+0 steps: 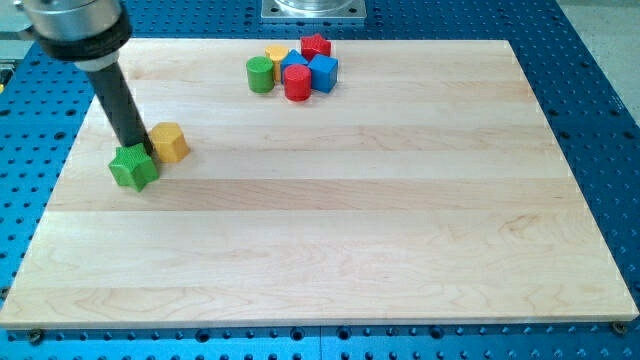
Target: Move the heart to the top right of the hexagon
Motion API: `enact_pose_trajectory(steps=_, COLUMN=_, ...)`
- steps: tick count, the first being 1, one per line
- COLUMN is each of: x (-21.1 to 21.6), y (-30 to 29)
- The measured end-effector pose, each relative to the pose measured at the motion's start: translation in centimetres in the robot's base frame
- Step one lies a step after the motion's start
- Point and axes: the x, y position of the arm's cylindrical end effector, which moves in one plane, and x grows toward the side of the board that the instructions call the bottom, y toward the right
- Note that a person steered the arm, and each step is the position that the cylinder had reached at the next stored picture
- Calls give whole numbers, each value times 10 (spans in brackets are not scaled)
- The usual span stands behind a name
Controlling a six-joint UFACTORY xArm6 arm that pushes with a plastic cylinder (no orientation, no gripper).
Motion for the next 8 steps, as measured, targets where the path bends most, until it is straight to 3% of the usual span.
enact_pose_trajectory(steps=1, x=-65, y=-6)
enact_pose_trajectory(steps=2, x=-143, y=52)
enact_pose_trajectory(steps=3, x=-183, y=151)
enact_pose_trajectory(steps=4, x=-179, y=200)
enact_pose_trajectory(steps=5, x=-137, y=143)
enact_pose_trajectory(steps=6, x=-60, y=61)
enact_pose_trajectory(steps=7, x=-28, y=36)
enact_pose_trajectory(steps=8, x=-97, y=43)
